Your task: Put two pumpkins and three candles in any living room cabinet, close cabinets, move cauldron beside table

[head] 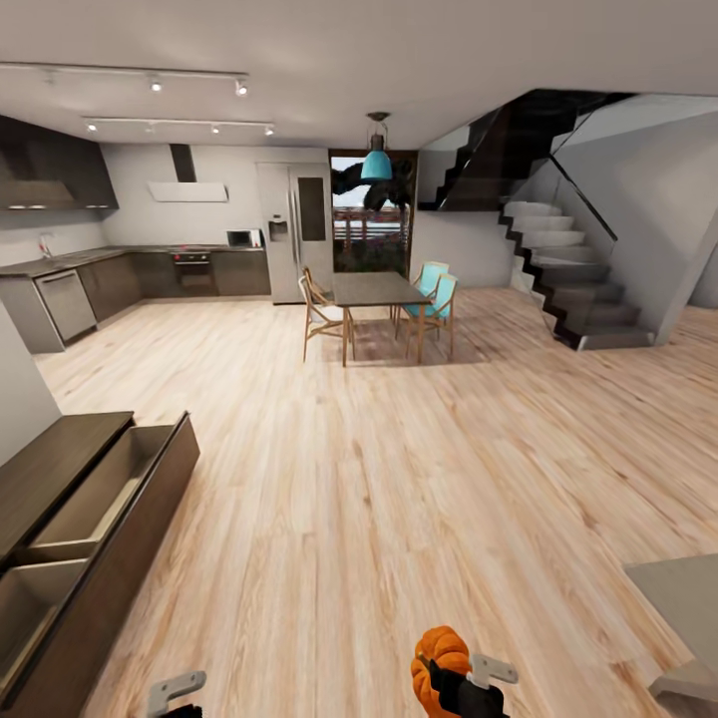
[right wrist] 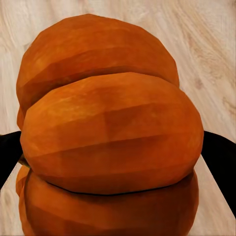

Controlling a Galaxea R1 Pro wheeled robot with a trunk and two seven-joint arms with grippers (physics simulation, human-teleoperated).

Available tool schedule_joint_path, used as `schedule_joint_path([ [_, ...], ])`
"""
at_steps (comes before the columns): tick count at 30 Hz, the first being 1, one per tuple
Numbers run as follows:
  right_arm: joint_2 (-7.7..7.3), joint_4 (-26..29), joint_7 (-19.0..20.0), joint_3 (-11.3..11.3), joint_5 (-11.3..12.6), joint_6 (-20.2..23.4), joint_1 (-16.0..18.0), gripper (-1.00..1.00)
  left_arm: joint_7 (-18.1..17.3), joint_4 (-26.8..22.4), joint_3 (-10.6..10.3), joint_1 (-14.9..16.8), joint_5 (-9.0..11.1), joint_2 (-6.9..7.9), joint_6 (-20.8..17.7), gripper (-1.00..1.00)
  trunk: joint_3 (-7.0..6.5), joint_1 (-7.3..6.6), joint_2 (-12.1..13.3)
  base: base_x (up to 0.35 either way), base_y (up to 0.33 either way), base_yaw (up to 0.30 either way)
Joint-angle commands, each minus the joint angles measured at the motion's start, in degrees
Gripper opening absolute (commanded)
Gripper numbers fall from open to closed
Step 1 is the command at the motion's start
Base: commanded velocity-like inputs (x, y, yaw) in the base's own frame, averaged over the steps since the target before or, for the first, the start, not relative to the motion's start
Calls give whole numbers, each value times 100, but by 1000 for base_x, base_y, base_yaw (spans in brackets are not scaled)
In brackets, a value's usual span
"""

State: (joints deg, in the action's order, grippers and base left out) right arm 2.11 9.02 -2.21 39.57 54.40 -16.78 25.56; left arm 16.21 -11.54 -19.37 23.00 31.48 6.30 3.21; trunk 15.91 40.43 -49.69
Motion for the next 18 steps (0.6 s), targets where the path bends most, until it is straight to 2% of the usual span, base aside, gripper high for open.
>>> schedule_joint_path([
  [1,0,3,-34,50,26,-18,4,-100,24,-1,-49,3,56,3,54,100,7,4,-5,333,0,0],
  [12,0,3,-34,50,33,-33,2,-100,30,80,-49,3,43,3,397,100,7,4,-5,332,0,0],
  [18,0,0,-34,49,35,-29,5,-100,30,82,-50,3,36,3,425,100,7,4,-5,331,0,0],
])
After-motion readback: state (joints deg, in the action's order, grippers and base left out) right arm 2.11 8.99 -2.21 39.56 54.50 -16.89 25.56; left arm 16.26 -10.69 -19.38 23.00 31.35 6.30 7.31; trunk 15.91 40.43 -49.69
